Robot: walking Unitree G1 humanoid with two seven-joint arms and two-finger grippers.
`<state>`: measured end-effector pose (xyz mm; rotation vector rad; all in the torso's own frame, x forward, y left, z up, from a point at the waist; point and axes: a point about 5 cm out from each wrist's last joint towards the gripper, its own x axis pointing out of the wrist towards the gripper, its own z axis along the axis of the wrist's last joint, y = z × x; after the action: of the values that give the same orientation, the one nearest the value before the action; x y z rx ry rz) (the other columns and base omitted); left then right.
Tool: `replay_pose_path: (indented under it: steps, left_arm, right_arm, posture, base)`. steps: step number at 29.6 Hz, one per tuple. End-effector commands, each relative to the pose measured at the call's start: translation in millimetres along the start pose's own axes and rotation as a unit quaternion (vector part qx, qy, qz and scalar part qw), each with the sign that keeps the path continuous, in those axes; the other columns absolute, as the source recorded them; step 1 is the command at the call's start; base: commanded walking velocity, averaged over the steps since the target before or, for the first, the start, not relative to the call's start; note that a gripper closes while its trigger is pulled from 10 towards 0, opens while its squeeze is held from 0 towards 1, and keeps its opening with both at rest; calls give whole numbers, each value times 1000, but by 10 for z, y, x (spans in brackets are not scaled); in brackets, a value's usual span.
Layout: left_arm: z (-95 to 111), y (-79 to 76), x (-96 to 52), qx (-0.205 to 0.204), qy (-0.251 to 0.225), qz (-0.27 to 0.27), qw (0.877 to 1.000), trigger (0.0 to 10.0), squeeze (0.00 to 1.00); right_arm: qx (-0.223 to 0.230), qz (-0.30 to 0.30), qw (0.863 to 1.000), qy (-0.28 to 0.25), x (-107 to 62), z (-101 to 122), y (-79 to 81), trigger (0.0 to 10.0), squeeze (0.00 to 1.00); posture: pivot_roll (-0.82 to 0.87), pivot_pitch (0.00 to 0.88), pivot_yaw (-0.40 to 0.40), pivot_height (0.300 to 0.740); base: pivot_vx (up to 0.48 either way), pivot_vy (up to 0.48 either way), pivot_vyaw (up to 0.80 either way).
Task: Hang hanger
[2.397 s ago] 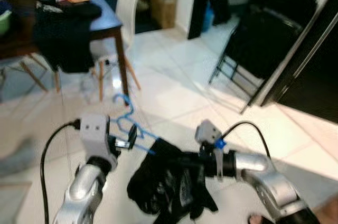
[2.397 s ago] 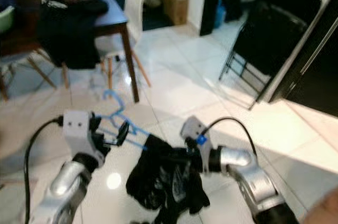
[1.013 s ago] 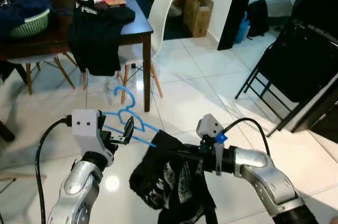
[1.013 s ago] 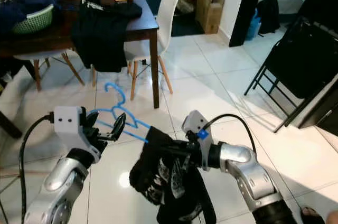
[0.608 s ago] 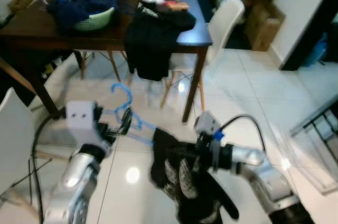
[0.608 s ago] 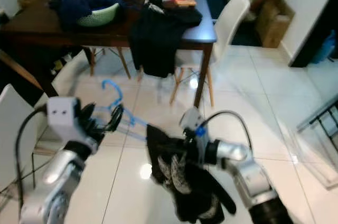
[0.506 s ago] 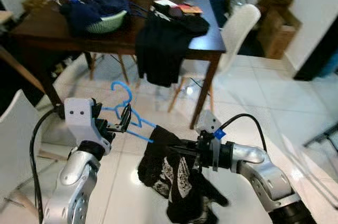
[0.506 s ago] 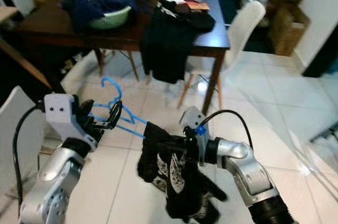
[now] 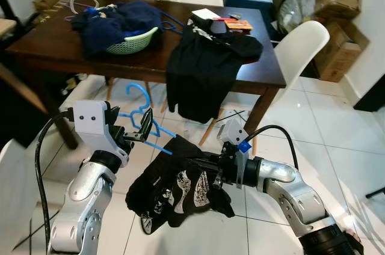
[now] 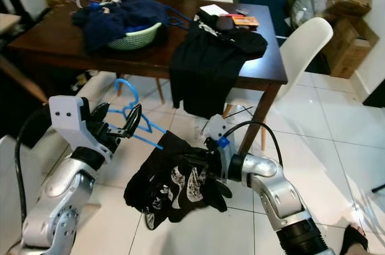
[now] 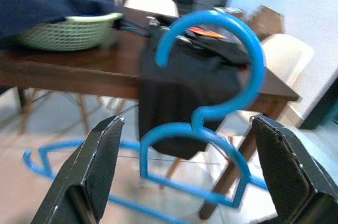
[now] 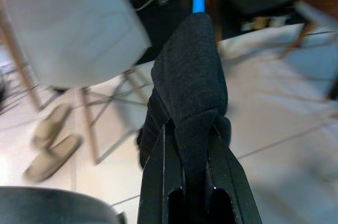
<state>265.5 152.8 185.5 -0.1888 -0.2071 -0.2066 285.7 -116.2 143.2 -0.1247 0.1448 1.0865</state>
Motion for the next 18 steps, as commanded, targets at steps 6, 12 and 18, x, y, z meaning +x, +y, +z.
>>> replay_pose_path:
  steps: [6,12,18]
  left_arm:
    - [36,-158,25,-13,-2,-42,999,10000,0]
    - [55,-198,26,-14,-5,-54,998,10000,0]
    - [107,-216,51,-14,-12,-58,998,10000,0]
  right_arm:
    - [-1,-22,1000,-11,-39,46,-70,10000,0]
    - [-7,-23,999,-28,-37,113,-91,10000,0]
    - [-6,1,999,-48,-33,184,-52,10000,0]
  posture:
    - [7,65,-30,740]
    - [8,63,-31,740]
    - [9,65,-34,740]
  base:
    - [390,0,-800]
    - [389,0,-800]
    - [396,0,0]
